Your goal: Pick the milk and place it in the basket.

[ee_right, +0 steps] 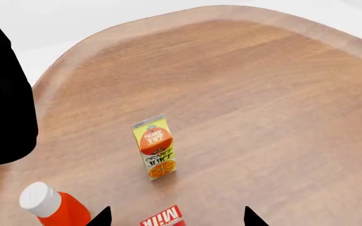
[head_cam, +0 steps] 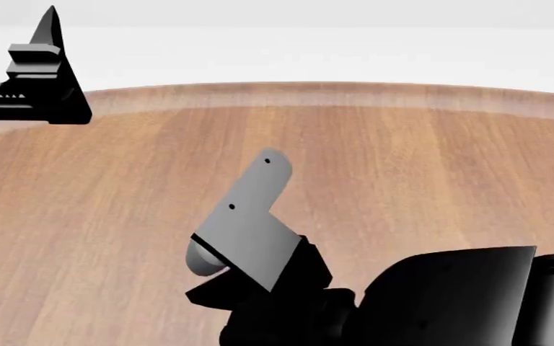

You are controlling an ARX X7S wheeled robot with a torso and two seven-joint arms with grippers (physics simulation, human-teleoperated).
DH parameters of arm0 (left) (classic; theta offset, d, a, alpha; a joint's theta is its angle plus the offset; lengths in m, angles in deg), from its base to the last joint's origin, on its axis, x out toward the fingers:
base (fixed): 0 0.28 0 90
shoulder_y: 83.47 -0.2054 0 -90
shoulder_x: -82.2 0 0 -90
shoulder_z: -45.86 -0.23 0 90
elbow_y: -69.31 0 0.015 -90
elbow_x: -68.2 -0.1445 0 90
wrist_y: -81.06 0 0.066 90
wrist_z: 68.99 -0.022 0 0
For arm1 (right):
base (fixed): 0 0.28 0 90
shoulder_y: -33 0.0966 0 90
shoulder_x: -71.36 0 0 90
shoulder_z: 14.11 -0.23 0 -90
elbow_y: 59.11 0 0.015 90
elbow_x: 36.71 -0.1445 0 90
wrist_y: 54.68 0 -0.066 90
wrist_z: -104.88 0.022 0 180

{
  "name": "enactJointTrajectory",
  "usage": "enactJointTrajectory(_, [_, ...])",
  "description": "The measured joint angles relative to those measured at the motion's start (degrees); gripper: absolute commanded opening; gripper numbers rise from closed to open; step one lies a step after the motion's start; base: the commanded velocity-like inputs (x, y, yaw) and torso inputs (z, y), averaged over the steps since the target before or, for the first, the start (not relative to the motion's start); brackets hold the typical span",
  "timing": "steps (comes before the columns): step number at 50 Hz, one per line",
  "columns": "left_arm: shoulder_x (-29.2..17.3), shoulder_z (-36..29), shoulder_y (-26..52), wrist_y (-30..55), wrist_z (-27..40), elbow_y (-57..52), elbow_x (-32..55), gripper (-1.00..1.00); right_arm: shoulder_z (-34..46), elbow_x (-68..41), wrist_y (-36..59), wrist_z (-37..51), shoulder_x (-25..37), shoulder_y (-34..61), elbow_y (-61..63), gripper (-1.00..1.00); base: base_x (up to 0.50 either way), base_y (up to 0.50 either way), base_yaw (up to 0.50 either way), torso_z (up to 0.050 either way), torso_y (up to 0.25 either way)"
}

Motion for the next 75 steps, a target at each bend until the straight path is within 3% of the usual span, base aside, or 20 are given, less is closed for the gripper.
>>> enactJointTrajectory(75, [-1.08, 0.19, -0.15, -0.81, 3.31, 1.75, 4.74, 1.00, 11.34, 7.73, -4.54, -4.43, -0.77, -4.91, -9.50, 1.00, 0.00, 0.00, 0.00, 0.000, 0.000])
